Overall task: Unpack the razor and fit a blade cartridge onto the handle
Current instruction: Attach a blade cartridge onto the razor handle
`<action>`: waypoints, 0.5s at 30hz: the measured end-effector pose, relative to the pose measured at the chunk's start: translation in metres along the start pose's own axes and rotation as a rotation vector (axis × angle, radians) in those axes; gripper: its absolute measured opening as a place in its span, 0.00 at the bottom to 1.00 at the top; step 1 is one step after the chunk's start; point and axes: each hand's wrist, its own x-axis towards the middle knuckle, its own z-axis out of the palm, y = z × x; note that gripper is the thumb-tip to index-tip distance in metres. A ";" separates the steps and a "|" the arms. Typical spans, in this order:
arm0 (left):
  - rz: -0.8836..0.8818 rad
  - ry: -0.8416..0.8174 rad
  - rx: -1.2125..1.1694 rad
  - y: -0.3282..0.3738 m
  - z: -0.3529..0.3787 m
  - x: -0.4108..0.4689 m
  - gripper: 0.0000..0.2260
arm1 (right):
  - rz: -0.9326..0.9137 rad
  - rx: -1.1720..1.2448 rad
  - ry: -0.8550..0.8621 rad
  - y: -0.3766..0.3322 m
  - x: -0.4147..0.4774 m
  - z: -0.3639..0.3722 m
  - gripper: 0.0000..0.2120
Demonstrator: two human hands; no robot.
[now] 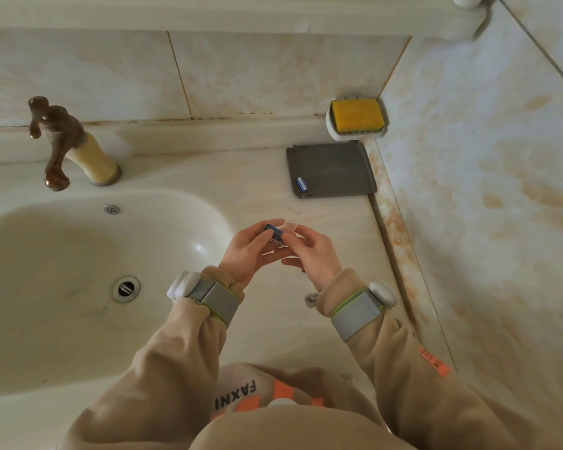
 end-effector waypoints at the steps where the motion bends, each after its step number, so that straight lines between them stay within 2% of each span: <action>1: 0.001 0.014 0.002 0.000 0.001 0.000 0.13 | -0.018 -0.013 0.016 0.000 0.000 0.000 0.14; 4: 0.010 0.058 0.029 -0.002 0.003 0.000 0.13 | -0.054 -0.057 0.009 0.001 0.001 0.000 0.16; 10: 0.053 0.096 0.116 -0.004 0.005 0.003 0.13 | -0.083 -0.072 -0.033 0.000 0.000 0.000 0.14; 15: 0.067 0.107 0.171 -0.007 0.004 0.002 0.14 | -0.029 0.008 -0.059 0.001 0.000 -0.001 0.13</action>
